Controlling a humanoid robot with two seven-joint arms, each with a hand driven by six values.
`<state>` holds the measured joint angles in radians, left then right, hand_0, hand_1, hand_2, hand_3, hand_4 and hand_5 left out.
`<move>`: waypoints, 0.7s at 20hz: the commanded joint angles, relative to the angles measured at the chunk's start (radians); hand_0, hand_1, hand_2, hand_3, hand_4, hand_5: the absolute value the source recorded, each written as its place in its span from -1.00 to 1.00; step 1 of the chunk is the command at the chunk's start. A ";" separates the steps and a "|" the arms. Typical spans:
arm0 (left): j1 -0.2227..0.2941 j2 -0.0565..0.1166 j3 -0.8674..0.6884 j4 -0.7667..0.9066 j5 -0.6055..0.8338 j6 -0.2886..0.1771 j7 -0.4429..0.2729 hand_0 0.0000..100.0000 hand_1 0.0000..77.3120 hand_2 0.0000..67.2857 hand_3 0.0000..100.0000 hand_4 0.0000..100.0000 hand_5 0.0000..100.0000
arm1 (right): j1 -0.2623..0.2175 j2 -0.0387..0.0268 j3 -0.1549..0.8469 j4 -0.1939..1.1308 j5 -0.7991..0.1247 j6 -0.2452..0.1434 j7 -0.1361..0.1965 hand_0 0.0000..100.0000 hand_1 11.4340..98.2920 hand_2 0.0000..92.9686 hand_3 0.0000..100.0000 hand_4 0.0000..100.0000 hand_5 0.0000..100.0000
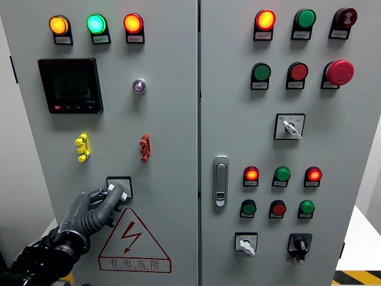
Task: Turn on light switch 1
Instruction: 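Twist the switch knob with the left hand until the lamp lights, then hold the turned knob, then open the left hand fingers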
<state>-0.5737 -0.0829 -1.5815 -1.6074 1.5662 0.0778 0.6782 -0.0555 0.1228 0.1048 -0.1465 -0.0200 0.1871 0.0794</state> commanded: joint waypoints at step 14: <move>0.003 0.000 -0.003 0.004 0.000 0.005 -0.002 0.26 -0.16 0.65 0.55 0.77 0.48 | 0.000 -0.0001 0.001 -0.001 0.000 0.000 0.000 -1.00 -0.81 -1.00 -0.61 -0.61 -0.79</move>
<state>-0.5706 -0.0829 -1.5842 -1.6029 1.5659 0.0832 0.6782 -0.0552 0.1224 0.1043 -0.1467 -0.0199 0.1871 0.0798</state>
